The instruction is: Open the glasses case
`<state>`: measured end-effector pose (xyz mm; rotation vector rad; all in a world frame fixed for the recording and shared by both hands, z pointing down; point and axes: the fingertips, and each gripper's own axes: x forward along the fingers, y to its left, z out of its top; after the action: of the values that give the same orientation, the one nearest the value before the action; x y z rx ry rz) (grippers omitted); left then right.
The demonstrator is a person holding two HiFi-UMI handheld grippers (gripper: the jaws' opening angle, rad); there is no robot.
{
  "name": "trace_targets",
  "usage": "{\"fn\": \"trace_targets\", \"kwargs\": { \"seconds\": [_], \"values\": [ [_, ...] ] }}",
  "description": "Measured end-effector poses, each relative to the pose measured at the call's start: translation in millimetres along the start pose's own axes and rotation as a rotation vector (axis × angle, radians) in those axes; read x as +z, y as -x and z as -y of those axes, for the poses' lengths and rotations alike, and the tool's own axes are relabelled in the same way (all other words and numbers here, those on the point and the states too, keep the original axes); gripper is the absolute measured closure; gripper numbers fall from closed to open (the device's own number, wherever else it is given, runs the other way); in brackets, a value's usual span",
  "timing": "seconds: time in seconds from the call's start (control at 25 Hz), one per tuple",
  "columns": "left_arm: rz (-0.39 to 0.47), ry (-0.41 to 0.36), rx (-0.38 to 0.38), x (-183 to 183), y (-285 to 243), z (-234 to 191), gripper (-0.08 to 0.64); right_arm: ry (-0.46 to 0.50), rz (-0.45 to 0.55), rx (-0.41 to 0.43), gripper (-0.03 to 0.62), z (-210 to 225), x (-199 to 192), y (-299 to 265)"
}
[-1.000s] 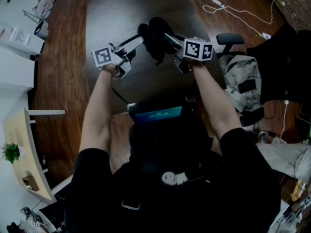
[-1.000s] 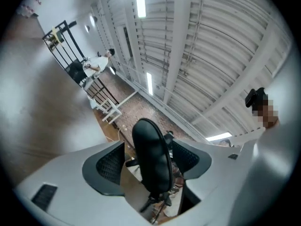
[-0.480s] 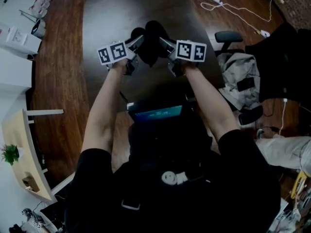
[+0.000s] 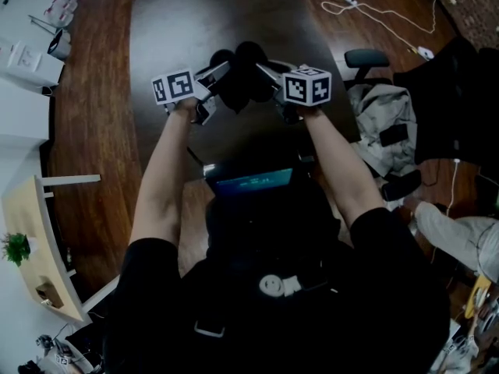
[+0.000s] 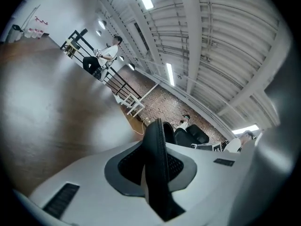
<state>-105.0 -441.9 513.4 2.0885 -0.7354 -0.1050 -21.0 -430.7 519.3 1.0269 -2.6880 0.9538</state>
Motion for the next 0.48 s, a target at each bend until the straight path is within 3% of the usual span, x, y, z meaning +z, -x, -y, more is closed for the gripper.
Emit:
{"fn": "trace_targets", "kwargs": {
  "seconds": [0.08, 0.2, 0.32, 0.48],
  "values": [
    [-0.010, -0.047, 0.036, -3, -2, -6, 0.511, 0.021, -0.024, -0.034, 0.545, 4, -1, -3],
    [0.050, -0.110, 0.088, 2, 6, -16, 0.457, -0.039, -0.044, -0.088, 0.546, 11, -7, -6],
    [0.111, -0.094, 0.132, 9, 27, -31, 0.419, -0.166, -0.087, -0.161, 0.546, 36, -27, -4],
    [0.136, -0.077, 0.199, 7, 43, -52, 0.419, -0.324, -0.192, -0.232, 0.546, 66, -71, -9]
  ]
}}
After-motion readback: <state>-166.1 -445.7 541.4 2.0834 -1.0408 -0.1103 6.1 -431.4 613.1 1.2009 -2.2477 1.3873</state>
